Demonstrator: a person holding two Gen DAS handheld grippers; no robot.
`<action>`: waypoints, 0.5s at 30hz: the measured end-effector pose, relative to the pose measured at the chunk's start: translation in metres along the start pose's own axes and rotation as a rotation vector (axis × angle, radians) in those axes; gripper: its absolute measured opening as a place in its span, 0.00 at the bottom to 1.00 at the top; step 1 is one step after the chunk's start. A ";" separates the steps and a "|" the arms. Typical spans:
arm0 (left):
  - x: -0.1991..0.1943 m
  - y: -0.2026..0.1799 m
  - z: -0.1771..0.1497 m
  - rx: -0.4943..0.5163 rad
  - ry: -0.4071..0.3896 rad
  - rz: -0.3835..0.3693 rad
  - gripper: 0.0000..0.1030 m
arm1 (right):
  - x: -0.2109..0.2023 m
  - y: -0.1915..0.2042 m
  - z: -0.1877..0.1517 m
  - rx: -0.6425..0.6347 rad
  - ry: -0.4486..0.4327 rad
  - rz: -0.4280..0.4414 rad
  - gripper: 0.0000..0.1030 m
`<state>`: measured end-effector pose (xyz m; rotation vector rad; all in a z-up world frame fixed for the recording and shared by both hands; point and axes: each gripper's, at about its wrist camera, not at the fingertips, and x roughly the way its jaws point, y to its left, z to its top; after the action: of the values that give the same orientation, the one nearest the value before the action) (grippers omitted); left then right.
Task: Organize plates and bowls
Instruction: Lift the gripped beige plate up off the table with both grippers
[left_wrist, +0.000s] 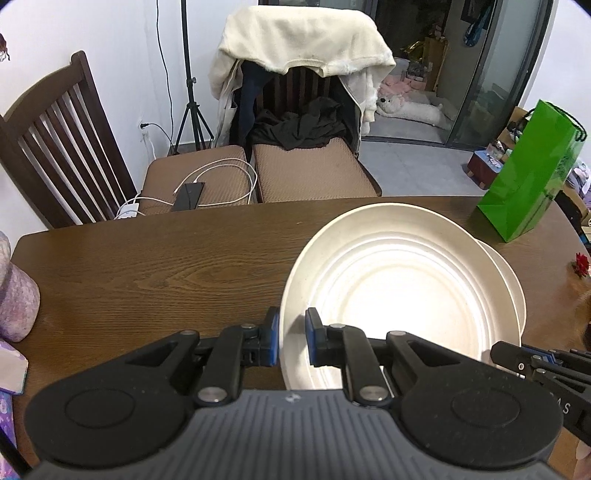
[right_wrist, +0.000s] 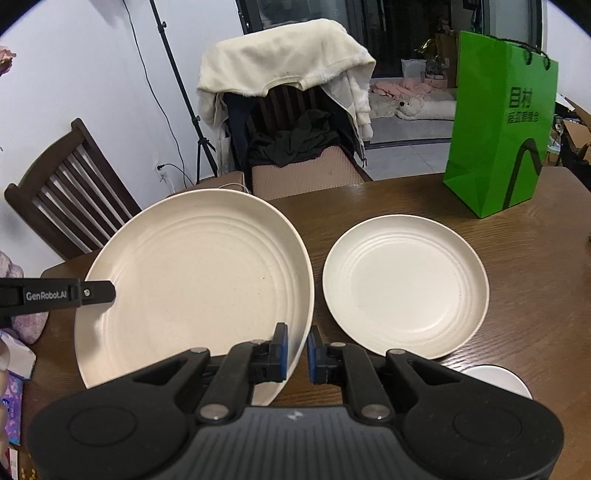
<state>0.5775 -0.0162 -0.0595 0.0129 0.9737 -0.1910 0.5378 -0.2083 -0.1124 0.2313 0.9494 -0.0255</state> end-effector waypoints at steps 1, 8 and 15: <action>-0.002 -0.001 -0.001 0.001 -0.001 -0.002 0.14 | -0.003 -0.001 0.000 0.002 -0.001 0.000 0.10; -0.021 -0.010 -0.006 0.016 -0.013 -0.010 0.14 | -0.023 -0.006 -0.007 0.008 -0.018 -0.008 0.10; -0.037 -0.019 -0.013 0.033 -0.024 -0.018 0.14 | -0.044 -0.013 -0.016 0.020 -0.031 -0.013 0.10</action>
<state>0.5431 -0.0275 -0.0349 0.0326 0.9472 -0.2231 0.4980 -0.2207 -0.0880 0.2424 0.9200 -0.0503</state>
